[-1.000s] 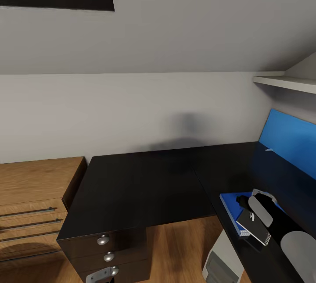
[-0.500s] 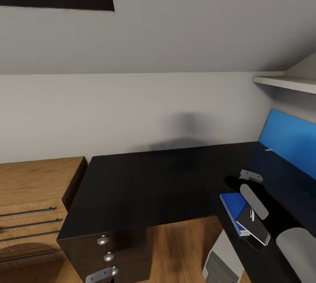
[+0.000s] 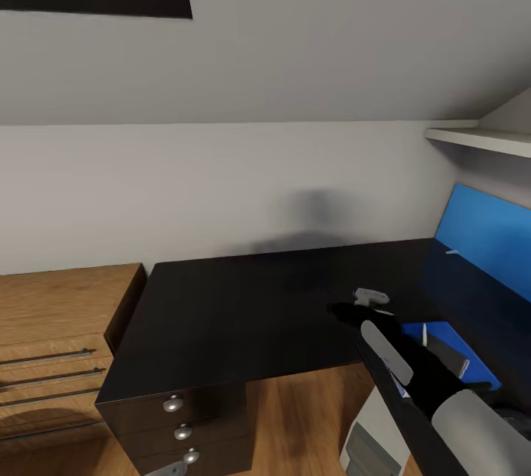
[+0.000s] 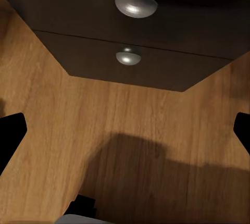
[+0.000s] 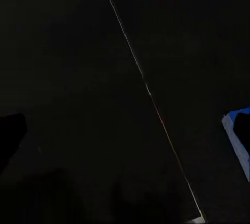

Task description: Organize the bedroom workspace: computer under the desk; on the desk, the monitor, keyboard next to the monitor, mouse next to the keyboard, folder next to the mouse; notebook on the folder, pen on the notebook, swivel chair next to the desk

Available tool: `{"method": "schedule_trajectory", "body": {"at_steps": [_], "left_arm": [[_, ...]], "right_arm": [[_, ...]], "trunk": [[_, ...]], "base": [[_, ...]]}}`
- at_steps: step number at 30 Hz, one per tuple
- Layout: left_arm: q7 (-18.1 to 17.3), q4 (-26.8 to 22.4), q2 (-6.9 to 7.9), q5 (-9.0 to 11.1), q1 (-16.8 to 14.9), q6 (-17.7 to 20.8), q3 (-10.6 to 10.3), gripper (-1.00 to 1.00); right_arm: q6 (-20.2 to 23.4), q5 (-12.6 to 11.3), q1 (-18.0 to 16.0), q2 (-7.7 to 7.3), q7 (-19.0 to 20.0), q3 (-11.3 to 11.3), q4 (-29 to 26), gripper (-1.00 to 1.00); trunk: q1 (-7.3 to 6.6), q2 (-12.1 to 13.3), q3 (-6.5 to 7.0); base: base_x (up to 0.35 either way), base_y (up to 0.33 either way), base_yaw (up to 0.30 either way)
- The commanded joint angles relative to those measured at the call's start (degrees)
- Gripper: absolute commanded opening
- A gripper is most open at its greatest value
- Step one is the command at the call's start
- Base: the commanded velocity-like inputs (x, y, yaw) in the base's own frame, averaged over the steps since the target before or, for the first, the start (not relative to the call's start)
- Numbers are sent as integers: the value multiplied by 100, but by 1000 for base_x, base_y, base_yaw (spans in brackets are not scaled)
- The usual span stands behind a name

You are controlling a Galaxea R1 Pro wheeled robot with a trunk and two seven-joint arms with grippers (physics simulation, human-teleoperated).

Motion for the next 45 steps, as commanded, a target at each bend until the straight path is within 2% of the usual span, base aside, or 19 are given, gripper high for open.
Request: {"method": "schedule_trajectory", "body": {"at_steps": [1,8,17,21,28,35,45], "left_arm": [[42,-7,4,30,1,27,-13,100],[42,-2,4,31,1,26,-8,100],[42,5,12,31,1,26,-5,100],[42,5,13,31,1,28,-4,100],[37,5,13,31,1,32,-4,100],[17,5,13,39,1,33,-4,100],[8,5,13,40,1,41,-4,100]], "right_arm": [[16,-71,-6,53,-53,108,-117,100],[20,-78,-6,115,-53,139,-181,100],[21,-56,2,266,-61,164,-194,100],[18,-48,8,280,-63,247,-195,100],[13,-38,11,284,-62,536,-229,100],[15,-44,12,268,-60,638,-339,100],[-13,-40,12,273,-57,670,-333,100]], "trunk": [[1,-5,-6],[1,-5,-6],[1,-5,39],[1,-5,67],[1,-5,114],[1,-5,127],[1,-5,128]], "base": [[0,0,0],[0,0,0],[0,0,79],[0,0,177],[-64,45,179],[-224,164,52],[-284,184,1]]}}
